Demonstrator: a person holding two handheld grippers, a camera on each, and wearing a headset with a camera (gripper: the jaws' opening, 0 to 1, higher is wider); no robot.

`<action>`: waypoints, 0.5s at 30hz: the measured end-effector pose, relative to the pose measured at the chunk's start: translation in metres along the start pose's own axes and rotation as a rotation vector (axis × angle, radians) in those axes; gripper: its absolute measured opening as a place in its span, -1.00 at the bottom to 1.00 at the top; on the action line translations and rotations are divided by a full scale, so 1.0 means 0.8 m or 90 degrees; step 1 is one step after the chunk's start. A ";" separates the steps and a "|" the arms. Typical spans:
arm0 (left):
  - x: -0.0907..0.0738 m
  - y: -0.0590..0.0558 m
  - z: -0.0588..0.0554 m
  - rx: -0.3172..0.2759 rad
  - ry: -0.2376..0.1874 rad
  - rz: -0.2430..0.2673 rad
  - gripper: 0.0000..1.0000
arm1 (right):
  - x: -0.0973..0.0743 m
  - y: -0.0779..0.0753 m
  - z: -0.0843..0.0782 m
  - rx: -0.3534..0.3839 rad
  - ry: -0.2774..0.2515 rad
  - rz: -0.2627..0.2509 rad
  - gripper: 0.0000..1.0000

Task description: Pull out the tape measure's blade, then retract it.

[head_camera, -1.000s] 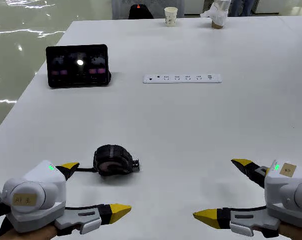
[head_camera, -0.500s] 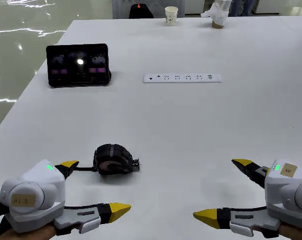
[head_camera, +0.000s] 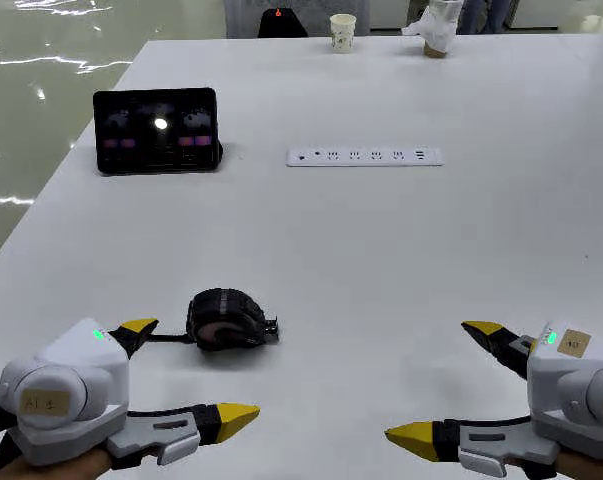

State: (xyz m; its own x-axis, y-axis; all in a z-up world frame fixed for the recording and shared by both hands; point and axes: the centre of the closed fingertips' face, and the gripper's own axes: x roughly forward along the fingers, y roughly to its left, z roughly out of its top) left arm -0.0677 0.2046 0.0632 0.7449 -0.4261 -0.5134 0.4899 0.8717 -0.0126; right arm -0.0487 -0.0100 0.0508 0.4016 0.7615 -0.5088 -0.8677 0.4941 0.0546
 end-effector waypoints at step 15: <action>0.001 -0.003 -0.001 -0.010 0.005 -0.013 0.98 | -0.001 0.001 -0.004 0.001 0.009 0.001 0.98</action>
State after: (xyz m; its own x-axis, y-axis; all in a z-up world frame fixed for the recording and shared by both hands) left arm -0.0687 0.2027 0.0623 0.7308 -0.4421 -0.5200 0.4980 0.8664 -0.0366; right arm -0.0503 -0.0114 0.0483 0.3958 0.7565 -0.5205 -0.8679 0.4934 0.0571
